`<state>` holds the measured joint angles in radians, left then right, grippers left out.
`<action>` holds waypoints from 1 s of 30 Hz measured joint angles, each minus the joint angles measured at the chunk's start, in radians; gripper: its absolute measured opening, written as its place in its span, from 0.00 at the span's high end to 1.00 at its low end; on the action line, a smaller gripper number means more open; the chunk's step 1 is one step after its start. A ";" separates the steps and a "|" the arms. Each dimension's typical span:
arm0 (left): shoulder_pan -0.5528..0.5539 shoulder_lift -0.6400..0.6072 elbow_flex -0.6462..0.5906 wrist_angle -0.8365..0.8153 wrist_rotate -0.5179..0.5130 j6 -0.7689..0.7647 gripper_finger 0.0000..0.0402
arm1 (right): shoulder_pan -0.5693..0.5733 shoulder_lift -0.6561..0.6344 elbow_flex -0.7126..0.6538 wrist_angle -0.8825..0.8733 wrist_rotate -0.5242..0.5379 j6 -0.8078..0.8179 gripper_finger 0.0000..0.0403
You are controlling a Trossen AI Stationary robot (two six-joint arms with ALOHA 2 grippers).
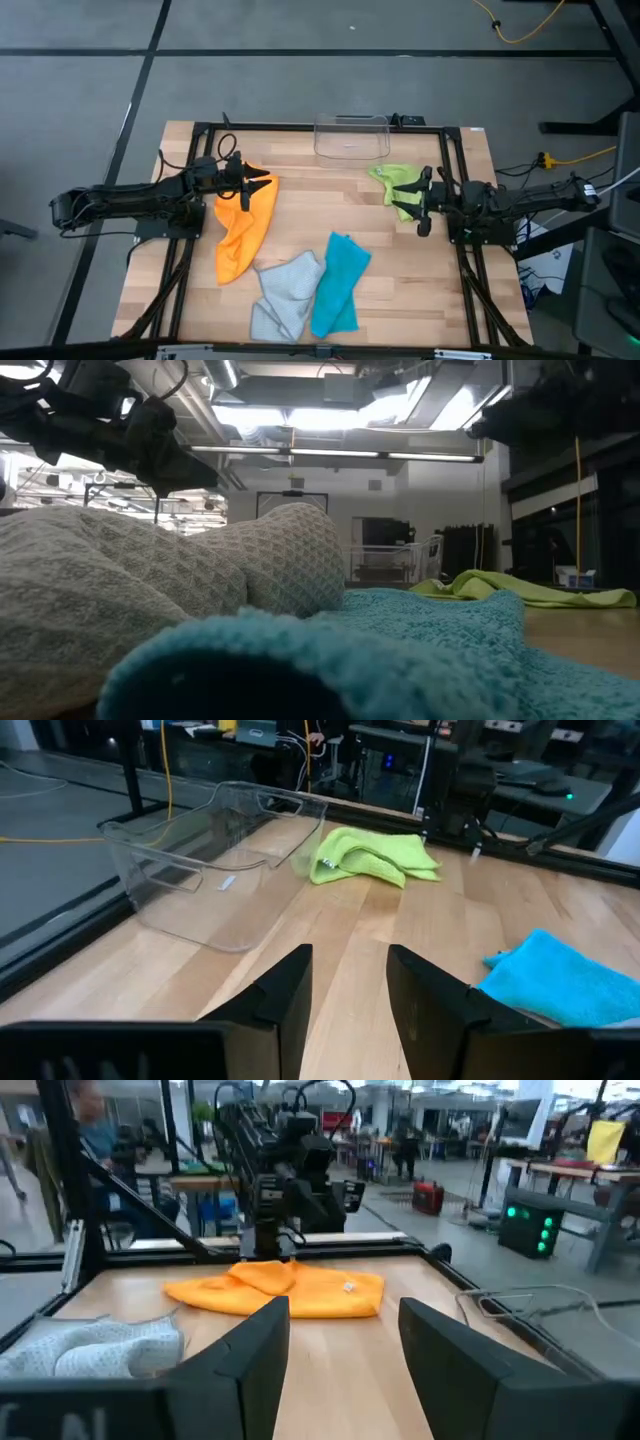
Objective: Fold microfiber towels
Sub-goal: Fold the green microfiber towel
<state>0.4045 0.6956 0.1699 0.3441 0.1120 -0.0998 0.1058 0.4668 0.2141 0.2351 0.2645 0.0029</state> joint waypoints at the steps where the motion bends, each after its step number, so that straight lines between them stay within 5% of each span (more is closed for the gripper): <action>1: 0.000 0.000 0.000 0.015 -0.001 0.000 0.69 | -0.001 0.023 0.042 -0.061 0.021 0.013 0.52; 7: 0.000 0.000 0.000 0.068 -0.068 -0.002 0.69 | -0.045 0.230 0.303 -0.562 0.165 0.323 0.52; 13: 0.000 0.000 0.000 0.067 -0.092 -0.015 0.69 | -0.157 0.454 0.470 -0.947 0.160 0.532 0.52; 21: 0.000 0.000 0.000 0.037 -0.092 -0.129 0.69 | -0.262 0.673 0.489 -1.051 -0.067 0.600 0.52; 30: 0.000 0.000 0.000 -0.023 -0.092 -0.129 0.69 | -0.220 0.780 0.483 -1.250 -0.108 0.781 0.52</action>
<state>0.4043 0.6952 0.1698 0.3212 0.0196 -0.2283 -0.1146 1.2469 0.6971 -1.0148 0.1565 0.7840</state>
